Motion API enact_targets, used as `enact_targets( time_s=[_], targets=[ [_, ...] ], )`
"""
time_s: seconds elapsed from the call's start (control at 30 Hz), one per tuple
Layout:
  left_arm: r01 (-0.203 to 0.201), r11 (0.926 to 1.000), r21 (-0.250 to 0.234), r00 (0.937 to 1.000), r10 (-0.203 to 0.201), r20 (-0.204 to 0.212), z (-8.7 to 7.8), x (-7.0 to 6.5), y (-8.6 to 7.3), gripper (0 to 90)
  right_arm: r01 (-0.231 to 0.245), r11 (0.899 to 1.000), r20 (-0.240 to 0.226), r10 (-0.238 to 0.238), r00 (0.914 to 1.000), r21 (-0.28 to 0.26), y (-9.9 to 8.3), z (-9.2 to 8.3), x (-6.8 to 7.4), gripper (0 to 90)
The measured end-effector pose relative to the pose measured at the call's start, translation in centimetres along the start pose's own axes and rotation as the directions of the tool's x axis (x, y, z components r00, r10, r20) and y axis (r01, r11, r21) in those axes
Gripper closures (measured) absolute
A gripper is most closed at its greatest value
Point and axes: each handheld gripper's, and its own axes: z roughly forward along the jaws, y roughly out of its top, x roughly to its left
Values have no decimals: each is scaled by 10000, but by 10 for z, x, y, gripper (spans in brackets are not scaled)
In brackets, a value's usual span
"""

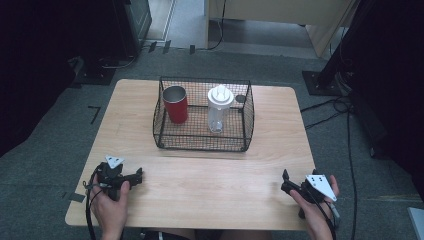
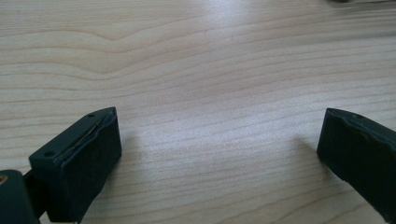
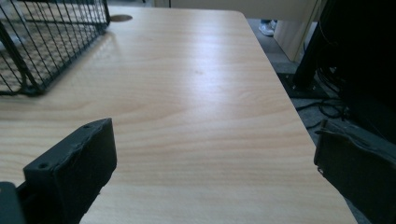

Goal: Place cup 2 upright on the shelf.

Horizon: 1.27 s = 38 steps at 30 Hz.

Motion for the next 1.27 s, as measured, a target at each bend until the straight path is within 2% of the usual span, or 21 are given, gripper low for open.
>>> enact_targets(
  time_s=[0.13, 0.2, 0.27, 0.33, 0.43, 0.6, 0.67, 0.77, 0.83, 0.87, 1.07, 1.27],
  targets=[
    [-4, 10000, -4, 10000, 4, 9, 0, 0, 0, 5, -110, 9998, 81, 109, 9999, 156, -1, -2, -7, 0],
    [-23, 10000, -2, 10000, 23, 14, 0, 0, 0, 5, -171, 9986, -35, 173, 9998, 510, -1, -2, -9, 0],
    [-24, 10000, -5, 10000, 24, 16, 0, 0, 0, 5, -24, 9950, -122, 37, 9999, 994, -1, -1, -11, 0],
    [-24, 10000, -4, 10000, 24, 15, 0, 0, 0, 4, 356, 9875, -101, -344, 9994, 1533, -2, 0, -12, 0],
    [-30, 10000, 0, 10000, 30, 16, 0, 0, 0, 4, 589, 9809, -128, -576, 9983, 1855, -3, 0, -15, 0],
    [-29, 10000, -1, 10000, 29, 18, 0, 0, 0, 5, 1040, 9573, -599, -911, 9940, 2697, -5, 0, -19, 38],
    [-33, 10000, 1, 10000, 33, 19, 0, 0, 0, 4, 1331, 9420, -616, -1199, 9909, 3080, -7, 0, -20, 39],
    [-48, 10000, 0, 10000, 48, 30, 0, 0, 0, 4, 1298, 9399, -893, -1068, 9903, 3159, -8, -1, -24, 40],
    [-53, 10000, -1, 10000, 53, 35, 0, 0, 0, 5, 1189, 9356, -1379, -765, 9875, 3324, -8, -1, -27, 41],
    [-54, 10000, -1, 10000, 54, 39, 0, 0, 0, 5, 983, 9302, -1676, -404, 9850, 3538, -8, 0, -30, 31],
    [-55, 10000, -2, 10000, 55, 45, 0, 0, 0, 5, 636, 9322, -1193, -221, 9926, 3563, -8, 0, -30, 33],
    [-56, 10000, -3, 10000, 56, 45, 0, 0, 0, 4, 629, 9321, -1165, -224, 9929, 3568, -9, -1, -30, 33]
  ],
)
